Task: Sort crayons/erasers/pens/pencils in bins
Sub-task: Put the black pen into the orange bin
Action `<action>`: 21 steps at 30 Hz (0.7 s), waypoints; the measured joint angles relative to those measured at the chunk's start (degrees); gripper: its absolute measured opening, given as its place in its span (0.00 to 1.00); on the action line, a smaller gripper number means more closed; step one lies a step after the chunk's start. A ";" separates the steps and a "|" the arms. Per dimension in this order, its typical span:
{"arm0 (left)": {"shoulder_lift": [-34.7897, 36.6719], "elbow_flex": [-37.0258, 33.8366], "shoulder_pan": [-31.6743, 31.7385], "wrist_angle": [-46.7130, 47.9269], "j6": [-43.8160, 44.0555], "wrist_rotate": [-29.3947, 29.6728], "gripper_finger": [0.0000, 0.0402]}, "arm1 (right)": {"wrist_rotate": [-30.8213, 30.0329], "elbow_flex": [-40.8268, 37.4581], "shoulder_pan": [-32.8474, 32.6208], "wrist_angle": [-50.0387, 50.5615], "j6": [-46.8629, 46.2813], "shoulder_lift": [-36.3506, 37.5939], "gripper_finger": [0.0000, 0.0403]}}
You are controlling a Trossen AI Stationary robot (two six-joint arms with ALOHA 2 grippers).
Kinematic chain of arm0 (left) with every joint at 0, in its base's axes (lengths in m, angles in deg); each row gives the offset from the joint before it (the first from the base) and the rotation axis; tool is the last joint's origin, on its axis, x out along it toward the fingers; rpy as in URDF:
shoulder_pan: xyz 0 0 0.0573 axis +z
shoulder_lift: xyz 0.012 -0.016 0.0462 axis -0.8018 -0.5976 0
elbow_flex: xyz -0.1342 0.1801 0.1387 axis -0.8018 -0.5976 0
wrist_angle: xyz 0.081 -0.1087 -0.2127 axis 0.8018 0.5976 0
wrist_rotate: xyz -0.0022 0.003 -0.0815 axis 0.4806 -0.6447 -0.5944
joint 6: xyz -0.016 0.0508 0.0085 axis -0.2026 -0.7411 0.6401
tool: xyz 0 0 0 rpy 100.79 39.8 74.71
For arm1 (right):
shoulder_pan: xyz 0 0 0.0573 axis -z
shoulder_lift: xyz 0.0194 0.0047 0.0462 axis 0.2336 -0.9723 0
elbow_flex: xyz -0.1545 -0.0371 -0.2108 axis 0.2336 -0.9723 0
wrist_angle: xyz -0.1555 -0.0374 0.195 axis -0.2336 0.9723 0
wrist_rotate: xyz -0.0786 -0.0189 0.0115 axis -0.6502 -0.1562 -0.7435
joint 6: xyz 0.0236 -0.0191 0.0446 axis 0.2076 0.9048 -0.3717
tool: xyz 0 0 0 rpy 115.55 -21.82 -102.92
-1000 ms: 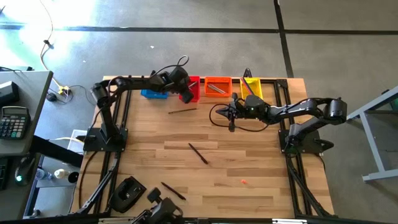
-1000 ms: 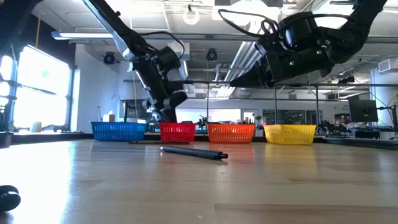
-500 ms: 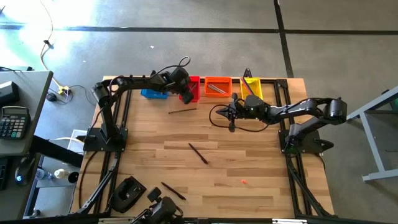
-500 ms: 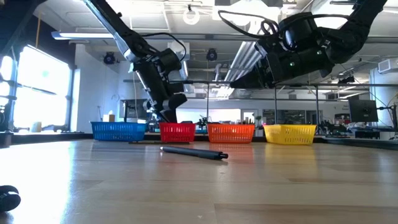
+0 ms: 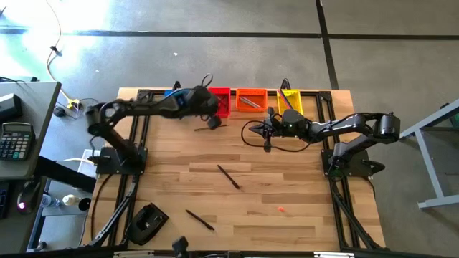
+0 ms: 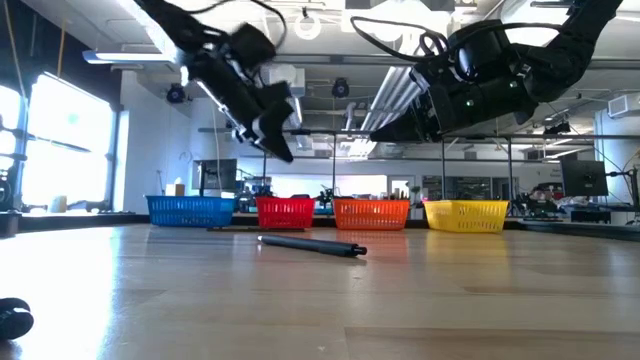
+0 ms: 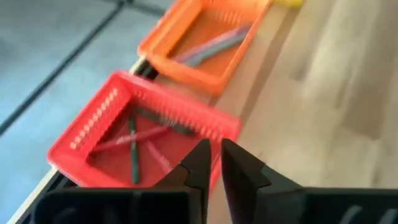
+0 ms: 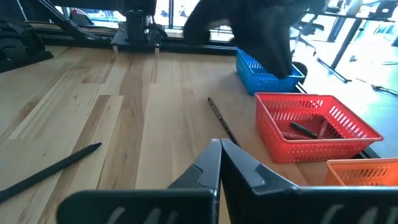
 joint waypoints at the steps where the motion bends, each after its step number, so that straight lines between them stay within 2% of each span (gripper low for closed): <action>1: 1.50 -2.27 -0.85 -2.71 0.46 0.09 0.05 | 0.00 0.00 -0.01 0.00 -0.01 0.00 0.00; 7: 8.46 -19.07 -6.22 -27.02 4.78 0.33 0.00 | -0.26 0.69 -0.01 1.17 -1.09 0.00 0.00; 11: 9.10 -29.77 -9.62 -46.75 5.60 0.35 0.01 | -0.43 4.67 -0.37 7.63 -4.18 0.00 0.00; 16: 8.74 -38.34 -11.40 -66.31 5.60 0.36 0.00 | -7.57 14.26 -4.50 27.51 -10.37 0.00 0.00; 21: 8.73 -41.86 -9.85 -73.50 5.97 0.42 0.00 | -17.39 23.37 -11.58 46.35 -21.37 0.00 0.00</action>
